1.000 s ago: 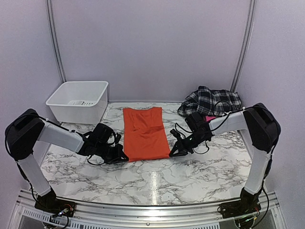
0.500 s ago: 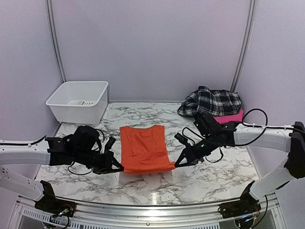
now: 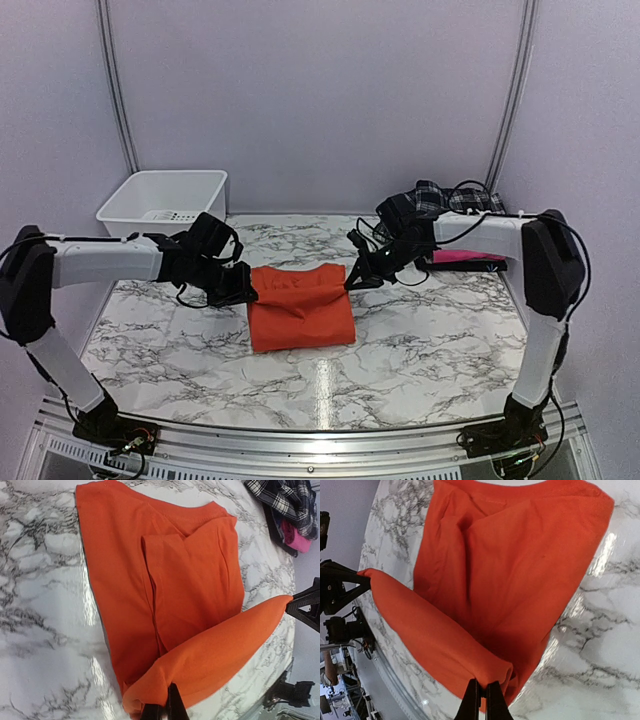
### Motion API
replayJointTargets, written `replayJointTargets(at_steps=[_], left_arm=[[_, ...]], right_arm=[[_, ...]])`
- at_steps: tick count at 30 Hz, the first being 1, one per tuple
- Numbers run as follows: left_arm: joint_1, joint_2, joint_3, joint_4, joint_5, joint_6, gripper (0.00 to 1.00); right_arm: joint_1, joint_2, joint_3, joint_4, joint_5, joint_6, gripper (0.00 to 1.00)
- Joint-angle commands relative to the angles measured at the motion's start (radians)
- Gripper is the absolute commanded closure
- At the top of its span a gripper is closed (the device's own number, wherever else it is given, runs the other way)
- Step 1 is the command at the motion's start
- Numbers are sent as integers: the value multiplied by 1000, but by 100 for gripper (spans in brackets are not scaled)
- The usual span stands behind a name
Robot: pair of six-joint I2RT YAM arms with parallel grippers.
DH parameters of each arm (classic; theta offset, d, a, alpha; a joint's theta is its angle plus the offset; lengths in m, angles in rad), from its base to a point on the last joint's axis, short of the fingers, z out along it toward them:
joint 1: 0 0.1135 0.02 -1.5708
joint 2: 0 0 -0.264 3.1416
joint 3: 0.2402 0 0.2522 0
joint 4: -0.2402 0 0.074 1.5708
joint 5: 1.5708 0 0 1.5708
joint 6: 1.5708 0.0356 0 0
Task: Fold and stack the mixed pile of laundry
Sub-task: Fold the 2/3-rectangle-folded T-shirt at the center of the board.
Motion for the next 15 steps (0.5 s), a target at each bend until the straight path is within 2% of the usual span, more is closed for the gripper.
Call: replayJointTargets(at_steps=[1,4,7,11,15], left_arm=[[11,179,100,-7,-41,131,100],[10,289,120,20,-19,145,100],[9,320,83,41,1,148,100],[-21,250,-10,60,41,151,100],[-95,90,-118,55,78,131,100]], right_arm=[[-14,137,102,-5,34,-78,100],[-12,212,117,34,22,-75,100],[-2,239,90,41,15,-86,100],[32,162,-51,69,-7,-77,100],[105,3,-203,78,-27,-29,100]])
